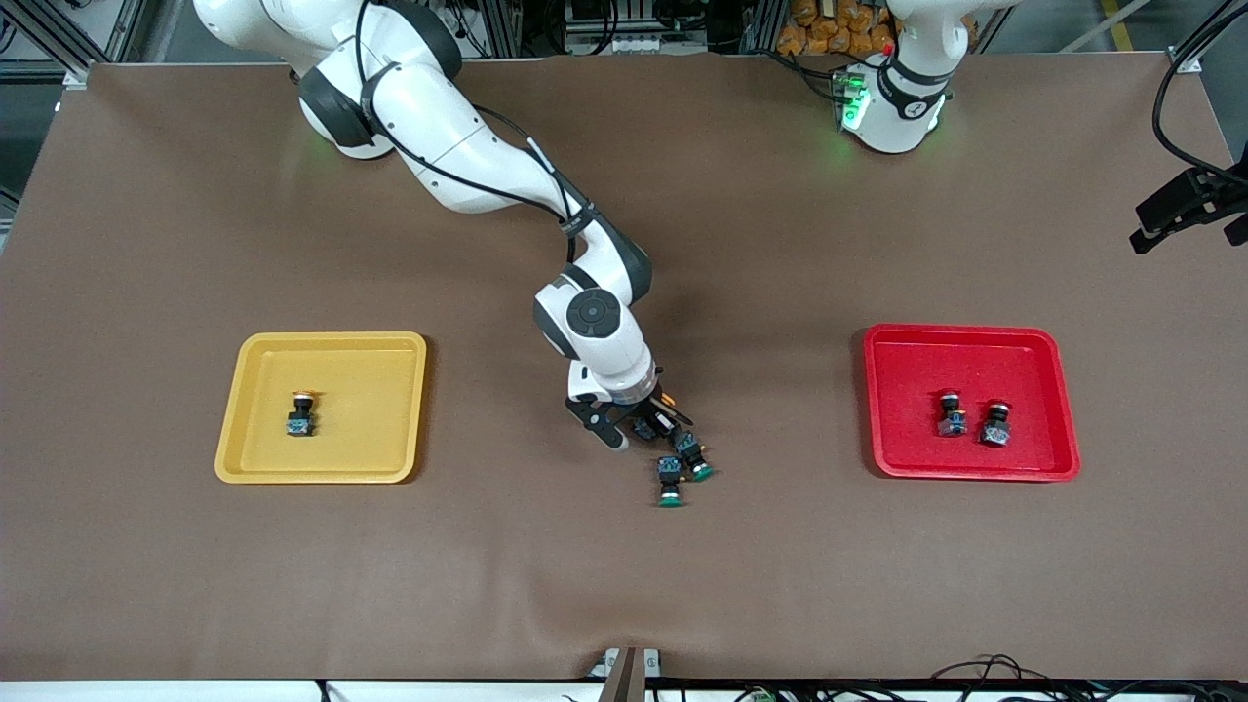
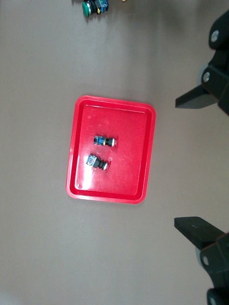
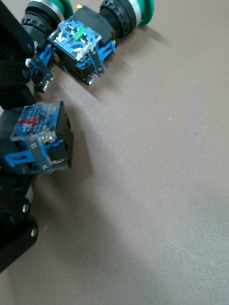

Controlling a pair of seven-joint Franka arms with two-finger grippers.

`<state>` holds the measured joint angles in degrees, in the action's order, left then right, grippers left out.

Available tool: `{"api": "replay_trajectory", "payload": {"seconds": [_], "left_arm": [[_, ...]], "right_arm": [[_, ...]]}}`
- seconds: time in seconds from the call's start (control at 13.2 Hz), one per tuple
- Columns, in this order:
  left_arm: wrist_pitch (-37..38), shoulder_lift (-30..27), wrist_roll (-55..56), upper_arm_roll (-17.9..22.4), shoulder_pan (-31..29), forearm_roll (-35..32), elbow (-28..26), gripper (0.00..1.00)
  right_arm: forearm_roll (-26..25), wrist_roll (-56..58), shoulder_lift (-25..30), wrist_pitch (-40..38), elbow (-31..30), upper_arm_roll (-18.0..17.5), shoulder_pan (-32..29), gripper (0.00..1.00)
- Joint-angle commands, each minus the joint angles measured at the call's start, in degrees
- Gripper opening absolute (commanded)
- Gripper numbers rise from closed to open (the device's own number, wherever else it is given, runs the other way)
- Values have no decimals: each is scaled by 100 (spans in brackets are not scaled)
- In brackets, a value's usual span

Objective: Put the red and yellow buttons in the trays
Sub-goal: 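Grasp another orange-capped button with the right gripper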

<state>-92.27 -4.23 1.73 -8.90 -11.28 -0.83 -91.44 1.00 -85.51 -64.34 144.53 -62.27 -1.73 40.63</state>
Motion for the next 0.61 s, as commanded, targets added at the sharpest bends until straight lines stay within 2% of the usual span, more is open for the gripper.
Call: {"api": "replay_trajectory", "payload": {"seconds": [0.0, 0.3, 0.53], "left_arm": [[156, 89, -111, -6, -40, 83, 197, 100], [148, 89, -111, -6, -32, 83, 197, 100], [148, 89, -94, -6, -14, 75, 197, 100]], "right_arm": [[-73, -9, 167, -598, 48, 76, -107, 0], [-21, 333, 536, -1259, 57, -3, -380, 0], [93, 938, 1010, -2093, 49, -20, -696, 0]]}}
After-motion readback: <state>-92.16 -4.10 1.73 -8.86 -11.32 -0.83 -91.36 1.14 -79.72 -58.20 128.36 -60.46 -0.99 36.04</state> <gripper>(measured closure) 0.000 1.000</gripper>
